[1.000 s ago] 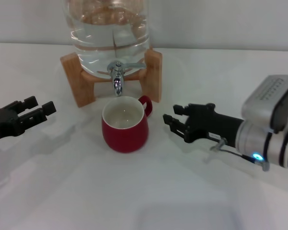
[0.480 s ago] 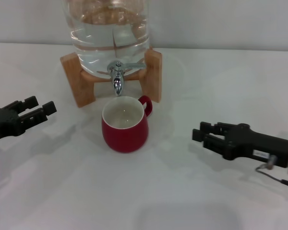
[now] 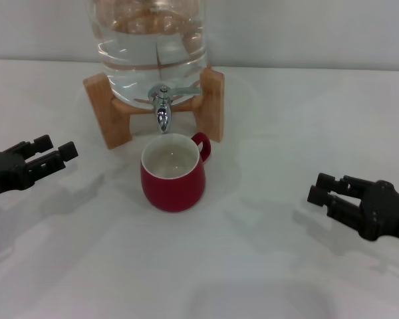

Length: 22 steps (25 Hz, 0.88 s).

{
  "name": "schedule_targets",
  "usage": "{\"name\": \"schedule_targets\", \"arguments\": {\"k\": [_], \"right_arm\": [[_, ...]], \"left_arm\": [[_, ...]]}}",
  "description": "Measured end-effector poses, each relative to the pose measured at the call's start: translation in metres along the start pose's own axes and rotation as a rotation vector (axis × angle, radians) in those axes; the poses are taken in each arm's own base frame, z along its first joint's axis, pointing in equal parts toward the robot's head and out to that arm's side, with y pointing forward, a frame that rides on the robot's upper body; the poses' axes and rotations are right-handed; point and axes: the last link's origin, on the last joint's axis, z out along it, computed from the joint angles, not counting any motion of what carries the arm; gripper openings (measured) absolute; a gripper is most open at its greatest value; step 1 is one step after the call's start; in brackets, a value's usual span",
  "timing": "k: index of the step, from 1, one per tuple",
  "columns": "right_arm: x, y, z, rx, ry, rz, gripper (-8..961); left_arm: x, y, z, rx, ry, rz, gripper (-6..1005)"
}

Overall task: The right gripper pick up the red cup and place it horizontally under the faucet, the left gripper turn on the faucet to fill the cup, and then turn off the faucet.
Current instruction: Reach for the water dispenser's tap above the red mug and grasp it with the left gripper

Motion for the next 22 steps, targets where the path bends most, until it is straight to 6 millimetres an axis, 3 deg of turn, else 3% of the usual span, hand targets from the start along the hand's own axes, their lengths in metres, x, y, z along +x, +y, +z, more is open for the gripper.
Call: {"name": "schedule_targets", "arguments": {"k": [4,7,11,12,15,22], "right_arm": [[0.007,0.007,-0.005,-0.005,-0.022,-0.043,379],[0.006,0.009,-0.006,-0.019,-0.024,-0.032,433],[0.002,0.005,-0.008,-0.027,-0.008,-0.002,504],[0.002,0.004,-0.008,-0.025,-0.006,0.007,522],[0.001,0.0,-0.008,-0.007,0.003,0.025,576],[0.004,-0.008,-0.009,0.046,0.024,0.039,522]], "left_arm": [[0.001,0.0,0.001,-0.002,0.0,0.001,816],[0.003,0.001,0.002,-0.01,-0.002,0.007,815],[0.025,0.013,-0.001,-0.089,-0.026,0.055,815],[0.046,0.028,-0.002,-0.155,-0.055,0.102,815],[0.073,0.05,-0.004,-0.222,-0.115,0.165,815],[0.134,0.107,0.007,-0.253,-0.277,0.394,815]]}}
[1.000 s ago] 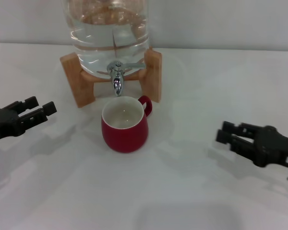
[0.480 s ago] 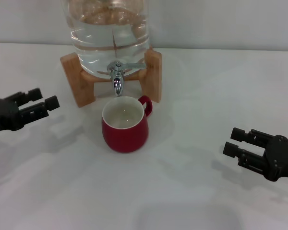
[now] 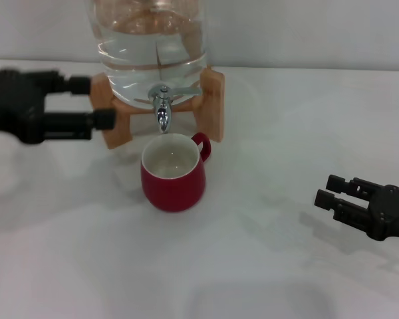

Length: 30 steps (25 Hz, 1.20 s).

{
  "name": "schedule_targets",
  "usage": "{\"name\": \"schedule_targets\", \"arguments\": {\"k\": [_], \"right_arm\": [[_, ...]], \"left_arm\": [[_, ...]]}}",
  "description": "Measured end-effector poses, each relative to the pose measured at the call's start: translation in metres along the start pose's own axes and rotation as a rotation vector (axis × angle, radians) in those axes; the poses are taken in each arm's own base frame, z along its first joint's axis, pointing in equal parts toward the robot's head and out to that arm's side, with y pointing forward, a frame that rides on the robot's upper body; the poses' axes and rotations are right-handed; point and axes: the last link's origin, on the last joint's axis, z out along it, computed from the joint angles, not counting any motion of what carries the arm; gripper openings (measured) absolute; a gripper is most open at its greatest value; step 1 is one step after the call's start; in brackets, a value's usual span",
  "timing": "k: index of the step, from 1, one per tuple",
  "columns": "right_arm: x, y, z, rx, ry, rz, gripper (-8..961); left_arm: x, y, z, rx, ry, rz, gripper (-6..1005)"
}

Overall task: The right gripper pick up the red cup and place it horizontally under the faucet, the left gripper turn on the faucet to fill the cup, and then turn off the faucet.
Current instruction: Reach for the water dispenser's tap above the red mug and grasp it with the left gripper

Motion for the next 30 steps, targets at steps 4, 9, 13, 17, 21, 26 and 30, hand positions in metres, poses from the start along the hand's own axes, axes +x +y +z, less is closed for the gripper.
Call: {"name": "schedule_targets", "arguments": {"k": [4,9,13,17,21,26,30], "right_arm": [[0.001,-0.001,0.004,0.002,0.02,0.003,513],[0.001,-0.002,0.015,0.007,0.056,0.006,502],[0.0,-0.001,0.022,0.001,0.065,-0.008,493],[-0.003,0.001,0.028,-0.025,0.079,-0.035,484],[-0.007,0.003,0.031,-0.039,0.073,-0.068,475],[-0.008,0.007,0.035,-0.052,0.063,-0.1,474],[-0.01,0.009,0.036,-0.061,0.059,-0.117,474]], "left_arm": [[0.039,0.003,0.017,0.055,-0.144,0.004,815],[0.063,0.001,0.036,0.084,-0.259,0.043,814],[0.077,-0.004,0.046,0.117,-0.296,0.08,814],[0.088,-0.005,0.058,0.109,-0.316,0.118,814],[0.094,-0.004,0.075,0.074,-0.343,0.155,814],[0.093,0.0,0.103,0.026,-0.4,0.213,814],[0.088,-0.002,0.122,0.017,-0.434,0.231,814]]}}
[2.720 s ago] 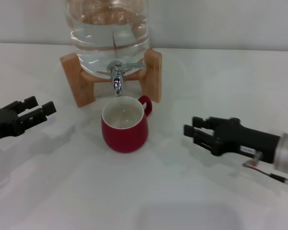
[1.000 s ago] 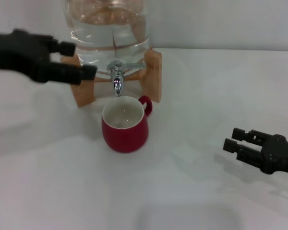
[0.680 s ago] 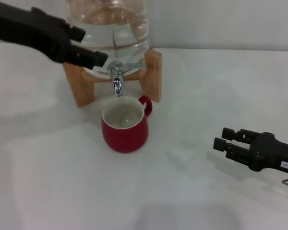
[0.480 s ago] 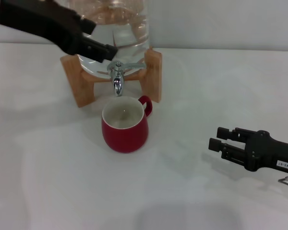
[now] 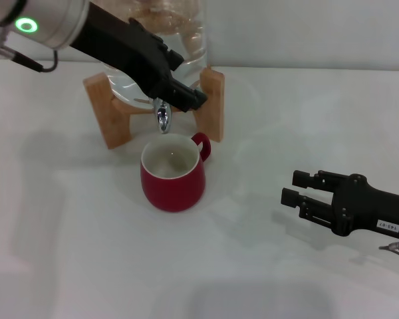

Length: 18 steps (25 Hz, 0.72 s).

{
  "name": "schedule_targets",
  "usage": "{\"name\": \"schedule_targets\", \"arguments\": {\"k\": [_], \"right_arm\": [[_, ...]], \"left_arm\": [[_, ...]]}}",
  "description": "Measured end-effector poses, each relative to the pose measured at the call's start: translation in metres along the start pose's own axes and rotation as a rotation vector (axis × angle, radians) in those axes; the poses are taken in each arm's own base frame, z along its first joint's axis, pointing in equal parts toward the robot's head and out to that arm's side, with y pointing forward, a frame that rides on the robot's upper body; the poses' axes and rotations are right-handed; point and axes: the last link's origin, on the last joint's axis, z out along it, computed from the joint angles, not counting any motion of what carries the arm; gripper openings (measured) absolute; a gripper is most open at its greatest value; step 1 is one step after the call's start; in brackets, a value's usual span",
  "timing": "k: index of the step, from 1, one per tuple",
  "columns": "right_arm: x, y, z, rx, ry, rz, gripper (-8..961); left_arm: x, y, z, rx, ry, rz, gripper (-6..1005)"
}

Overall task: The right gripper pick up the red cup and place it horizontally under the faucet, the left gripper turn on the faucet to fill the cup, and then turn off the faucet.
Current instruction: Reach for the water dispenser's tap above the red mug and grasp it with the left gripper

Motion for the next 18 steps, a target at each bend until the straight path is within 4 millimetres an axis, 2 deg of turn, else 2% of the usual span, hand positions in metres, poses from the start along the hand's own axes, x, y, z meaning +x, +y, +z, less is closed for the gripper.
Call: {"name": "schedule_targets", "arguments": {"k": [10,18], "right_arm": [[-0.001,0.002,0.0,-0.007,-0.008,-0.007,474],[-0.002,0.001,-0.002,0.0,-0.014,-0.006,474]], "left_arm": [[-0.001,0.0,0.032,0.01,-0.033,0.064,814],[0.006,0.0,0.042,0.074,-0.092,0.177,813]]}}
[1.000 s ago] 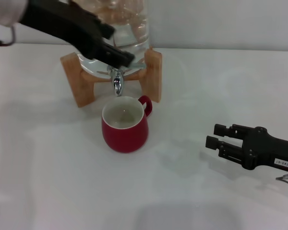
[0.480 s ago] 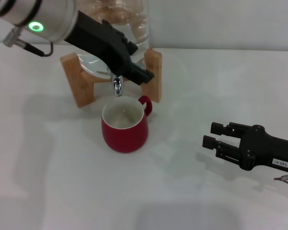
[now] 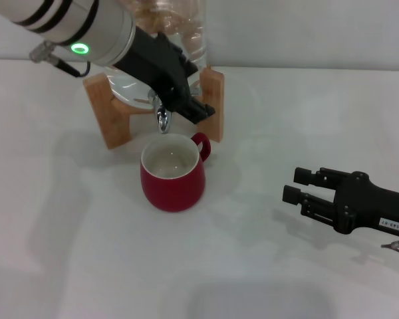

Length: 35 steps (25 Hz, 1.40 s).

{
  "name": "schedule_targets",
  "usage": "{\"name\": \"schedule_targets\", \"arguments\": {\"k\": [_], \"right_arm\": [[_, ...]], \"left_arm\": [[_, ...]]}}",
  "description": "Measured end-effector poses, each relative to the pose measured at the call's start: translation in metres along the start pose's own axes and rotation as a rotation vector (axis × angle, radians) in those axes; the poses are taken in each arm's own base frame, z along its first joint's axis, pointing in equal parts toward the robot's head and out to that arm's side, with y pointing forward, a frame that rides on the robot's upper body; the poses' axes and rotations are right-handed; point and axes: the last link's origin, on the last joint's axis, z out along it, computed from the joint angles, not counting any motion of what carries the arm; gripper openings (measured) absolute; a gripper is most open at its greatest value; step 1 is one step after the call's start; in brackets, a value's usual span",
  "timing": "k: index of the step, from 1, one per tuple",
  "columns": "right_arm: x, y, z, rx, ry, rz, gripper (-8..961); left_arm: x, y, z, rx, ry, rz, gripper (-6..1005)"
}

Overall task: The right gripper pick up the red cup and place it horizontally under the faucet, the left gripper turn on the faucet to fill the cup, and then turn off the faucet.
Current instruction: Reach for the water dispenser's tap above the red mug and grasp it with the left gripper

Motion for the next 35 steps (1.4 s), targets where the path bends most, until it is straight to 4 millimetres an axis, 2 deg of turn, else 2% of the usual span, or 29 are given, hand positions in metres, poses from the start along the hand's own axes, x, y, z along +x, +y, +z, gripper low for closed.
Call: {"name": "schedule_targets", "arguments": {"k": [7,12,19,35], "right_arm": [[-0.002,0.0,-0.001,-0.004,-0.008,-0.002,474],[-0.004,-0.001,-0.002,0.0,-0.017,-0.003,475],[-0.004,-0.002,-0.003,0.003,-0.014,-0.004,475],[-0.001,-0.003,-0.006,0.011,-0.008,0.005,475]], "left_arm": [[0.016,0.003,-0.005,0.009,0.005,0.151,813],[0.021,0.01,-0.001,-0.031,-0.018,0.228,813],[0.019,0.014,0.001,-0.054,-0.05,0.251,813],[0.008,0.008,0.004,-0.014,-0.088,0.222,812]]}}
